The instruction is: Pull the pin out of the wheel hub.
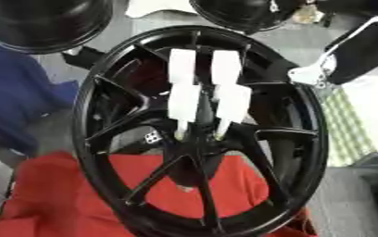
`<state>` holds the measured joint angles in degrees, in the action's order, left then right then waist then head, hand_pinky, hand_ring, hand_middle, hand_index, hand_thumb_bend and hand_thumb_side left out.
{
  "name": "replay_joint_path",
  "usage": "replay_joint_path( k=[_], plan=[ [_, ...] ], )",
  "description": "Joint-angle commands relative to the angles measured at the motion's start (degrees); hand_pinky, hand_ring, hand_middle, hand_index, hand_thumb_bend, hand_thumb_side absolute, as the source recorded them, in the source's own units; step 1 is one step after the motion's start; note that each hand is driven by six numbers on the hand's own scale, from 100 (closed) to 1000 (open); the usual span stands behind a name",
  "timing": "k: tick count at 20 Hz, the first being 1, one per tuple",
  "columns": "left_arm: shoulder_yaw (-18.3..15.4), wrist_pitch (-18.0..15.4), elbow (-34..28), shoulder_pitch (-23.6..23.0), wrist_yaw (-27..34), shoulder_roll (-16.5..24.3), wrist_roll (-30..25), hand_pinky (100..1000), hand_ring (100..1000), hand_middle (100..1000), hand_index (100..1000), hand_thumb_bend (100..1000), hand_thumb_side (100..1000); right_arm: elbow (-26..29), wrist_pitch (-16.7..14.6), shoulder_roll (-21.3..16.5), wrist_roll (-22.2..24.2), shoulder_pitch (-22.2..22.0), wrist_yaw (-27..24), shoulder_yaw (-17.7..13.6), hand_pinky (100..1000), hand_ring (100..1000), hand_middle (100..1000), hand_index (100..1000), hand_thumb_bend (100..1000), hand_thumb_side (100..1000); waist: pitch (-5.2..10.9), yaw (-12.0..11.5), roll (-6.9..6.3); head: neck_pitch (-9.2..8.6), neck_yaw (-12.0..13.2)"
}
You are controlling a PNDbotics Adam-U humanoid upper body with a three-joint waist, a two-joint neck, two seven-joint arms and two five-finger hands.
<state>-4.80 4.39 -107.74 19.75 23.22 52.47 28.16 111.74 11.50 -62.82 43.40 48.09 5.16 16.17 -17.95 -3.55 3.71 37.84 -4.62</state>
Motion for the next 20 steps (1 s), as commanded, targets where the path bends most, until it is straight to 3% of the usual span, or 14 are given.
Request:
replay_joint_path(
  k=[1,4,11,20],
  plan=[
    [-0.4,0.0,-0.6,0.8,0.2,2.1,-0.2,716,750,808,851,621,682,-1.4,2.6,-0.3,-2.1,1.6,1.2,0.4,898,883,821,865,144,219,0.89,-0.1,-0.22,-0.34,-0.1],
    [-0.3,0.0,-0.5,0.8,0.2,2.0,-0.3,715,750,808,851,621,682,-2.4,4.5,0.8,-3.7,2.7,1.9,1.4,895,872,814,860,144,223,0.7,-0.1,-0.11,-0.31,-0.2],
    [-0.3,0.1,-0.5,1.1,0.2,1.7,-0.4,715,751,808,851,618,683,-4.7,5.7,3.0,-4.0,4.4,2.6,3.7,891,872,829,866,161,251,0.1,-0.3,0.05,0.01,-0.4],
    [-0.3,0.1,-0.4,1.5,0.4,1.4,-0.3,715,751,808,851,614,684,-6.5,3.7,4.3,-2.8,4.9,2.0,4.8,888,895,869,894,178,271,-0.52,-0.6,0.05,0.71,-0.7]
  ],
)
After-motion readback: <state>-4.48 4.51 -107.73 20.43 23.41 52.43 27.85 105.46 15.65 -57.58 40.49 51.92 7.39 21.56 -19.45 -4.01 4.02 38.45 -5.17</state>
